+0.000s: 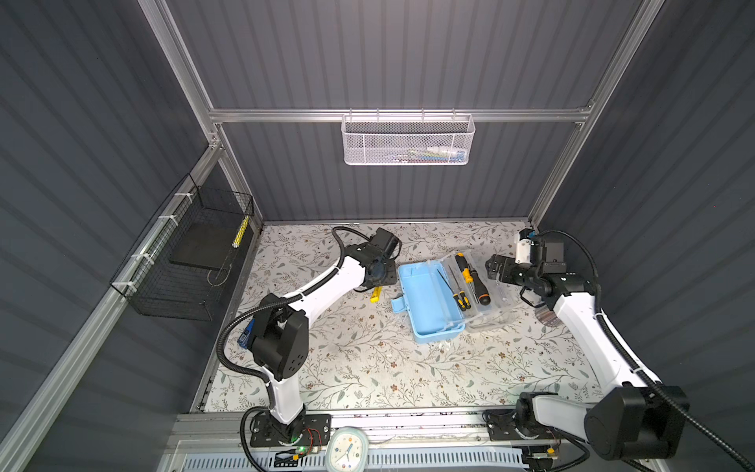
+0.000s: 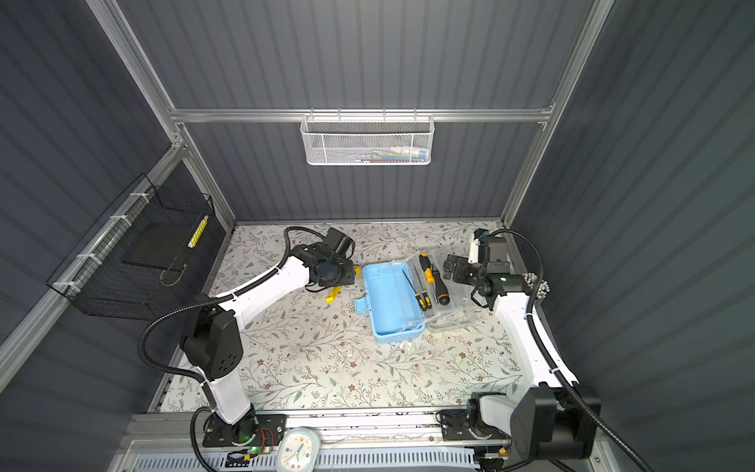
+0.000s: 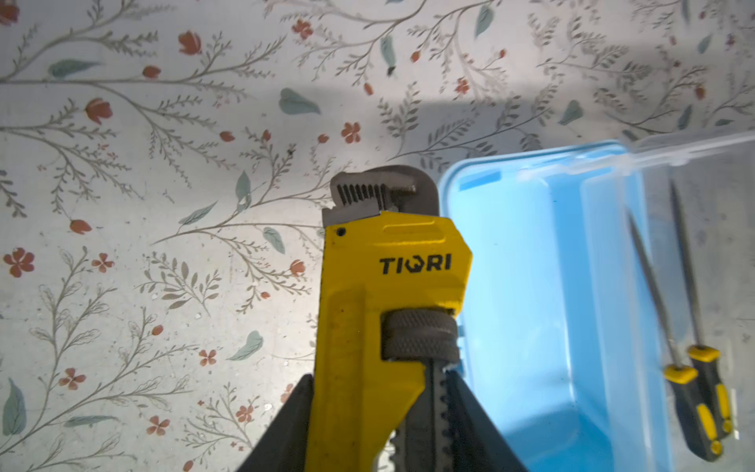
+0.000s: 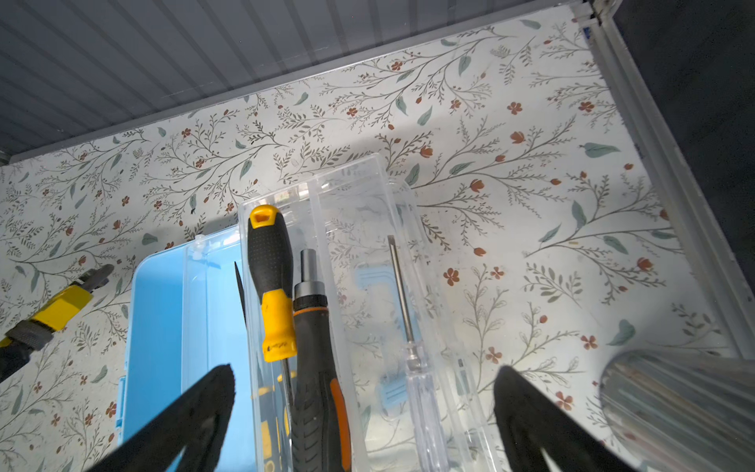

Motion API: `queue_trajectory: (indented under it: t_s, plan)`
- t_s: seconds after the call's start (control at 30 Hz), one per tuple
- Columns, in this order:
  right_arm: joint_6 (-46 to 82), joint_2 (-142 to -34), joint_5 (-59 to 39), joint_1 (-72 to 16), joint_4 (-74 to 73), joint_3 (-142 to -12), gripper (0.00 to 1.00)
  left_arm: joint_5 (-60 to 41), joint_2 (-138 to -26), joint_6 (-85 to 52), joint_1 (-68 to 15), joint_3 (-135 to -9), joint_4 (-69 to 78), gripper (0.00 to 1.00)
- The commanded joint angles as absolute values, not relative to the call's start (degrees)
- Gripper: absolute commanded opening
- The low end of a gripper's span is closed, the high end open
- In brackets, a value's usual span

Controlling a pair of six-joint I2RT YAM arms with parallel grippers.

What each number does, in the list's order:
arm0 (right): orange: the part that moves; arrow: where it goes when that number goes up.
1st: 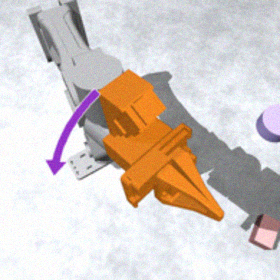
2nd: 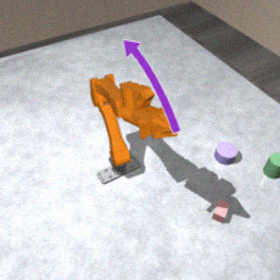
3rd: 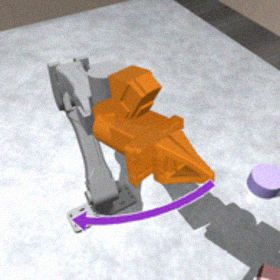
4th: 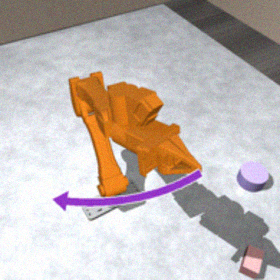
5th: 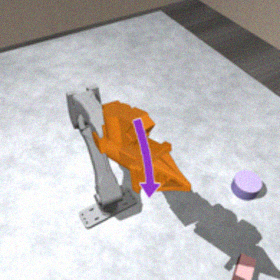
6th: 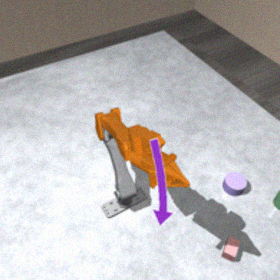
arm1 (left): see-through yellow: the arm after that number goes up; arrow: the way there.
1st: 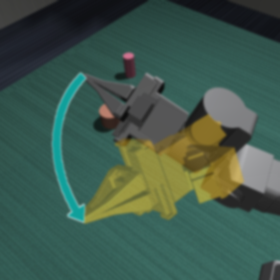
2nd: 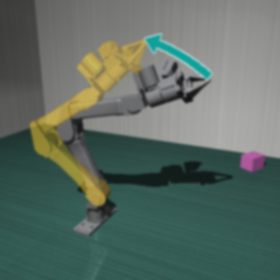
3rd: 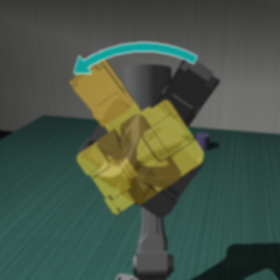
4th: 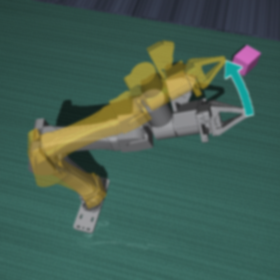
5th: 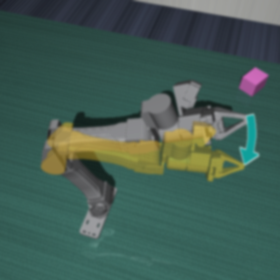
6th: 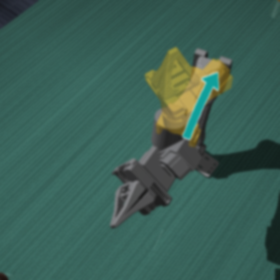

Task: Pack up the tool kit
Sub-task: 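Carry the pipe wrench over the blue box with the left gripper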

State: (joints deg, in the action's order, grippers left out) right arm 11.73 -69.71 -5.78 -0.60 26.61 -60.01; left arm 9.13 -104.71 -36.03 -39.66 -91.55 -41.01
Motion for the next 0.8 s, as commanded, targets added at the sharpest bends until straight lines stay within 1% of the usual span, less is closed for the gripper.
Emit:
queue_trajectory:
  t_s: [0.0, 0.27, 0.37, 0.6, 0.77]
  plan:
    - [10.9, -68.3, -4.1, 0.0, 26.6, -60.1, 0.99, 15.9, -103.2, -38.9, -43.7, -97.7, -37.9, 0.05]
    - [11.2, -67.7, -5.4, 0.9, 26.6, -60.3, 0.99, 21.7, -109.1, -42.1, -50.1, -104.6, -41.4, 0.05]
    - [11.3, -67.5, -6.1, 1.0, 26.8, -60.1, 0.99, 23.4, -111.3, -43.5, -51.1, -106.9, -43.3, 0.05]
    - [11.8, -66.8, -5.8, 1.4, 26.7, -60.1, 0.99, 28.0, -112.0, -47.5, -52.5, -106.6, -44.0, 0.03]
    - [12.2, -67.4, -6.7, 1.4, 26.4, -60.0, 0.99, 28.1, -115.8, -48.3, -53.5, -108.9, -44.0, 0.04]
